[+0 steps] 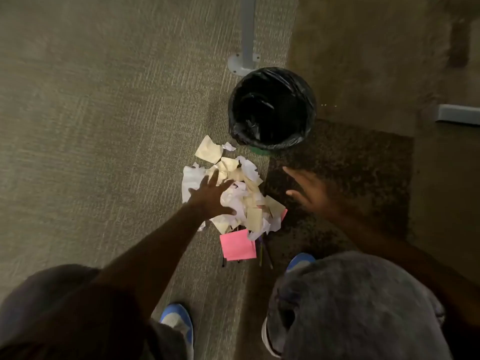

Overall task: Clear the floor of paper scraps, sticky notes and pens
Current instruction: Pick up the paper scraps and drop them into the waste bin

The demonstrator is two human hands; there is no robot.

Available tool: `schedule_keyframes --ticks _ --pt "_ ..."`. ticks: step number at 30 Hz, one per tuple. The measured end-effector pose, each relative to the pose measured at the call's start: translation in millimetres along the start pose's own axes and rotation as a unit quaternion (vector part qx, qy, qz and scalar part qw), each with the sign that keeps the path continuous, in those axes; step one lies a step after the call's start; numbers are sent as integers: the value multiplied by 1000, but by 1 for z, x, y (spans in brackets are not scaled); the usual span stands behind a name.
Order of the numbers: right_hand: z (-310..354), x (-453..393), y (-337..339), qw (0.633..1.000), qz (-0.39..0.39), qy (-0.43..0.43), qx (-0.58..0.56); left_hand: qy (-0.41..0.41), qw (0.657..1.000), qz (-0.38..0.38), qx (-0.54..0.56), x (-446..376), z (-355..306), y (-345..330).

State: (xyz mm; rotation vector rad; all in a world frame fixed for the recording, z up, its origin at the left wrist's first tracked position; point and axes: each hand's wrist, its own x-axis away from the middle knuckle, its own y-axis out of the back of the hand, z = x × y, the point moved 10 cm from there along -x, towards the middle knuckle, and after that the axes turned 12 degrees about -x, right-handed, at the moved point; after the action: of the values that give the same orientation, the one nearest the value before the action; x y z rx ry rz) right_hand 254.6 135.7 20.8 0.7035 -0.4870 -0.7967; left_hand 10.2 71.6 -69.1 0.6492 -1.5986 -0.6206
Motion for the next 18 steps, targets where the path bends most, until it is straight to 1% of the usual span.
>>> schedule_keyframes --ticks 1,5,8,9,11,14,16,18 --pt "0 -3 -10 1000 -2 13 7 7 1000 6 10 -5 0 -8" --pt "-9 -14 -43 1000 5 13 6 46 999 -5 19 -28 1 -33" --pt "-25 -15 -53 1000 -11 10 4 68 998 -13 12 -43 1 -50" --pt "-29 -14 -57 1000 -17 6 -3 75 997 -26 11 -45 1 -53" --pt "-35 -13 -64 999 -30 -4 -15 80 994 -80 6 -48 1 -53" --pt "-39 -5 -73 998 -48 -22 -38 61 985 -161 26 -47 0 -46" --pt "-37 3 -80 997 -44 -35 -48 48 980 -184 58 -46 3 -41" --pt "-29 10 -88 999 -32 -25 -28 43 978 -175 107 -47 10 -39"
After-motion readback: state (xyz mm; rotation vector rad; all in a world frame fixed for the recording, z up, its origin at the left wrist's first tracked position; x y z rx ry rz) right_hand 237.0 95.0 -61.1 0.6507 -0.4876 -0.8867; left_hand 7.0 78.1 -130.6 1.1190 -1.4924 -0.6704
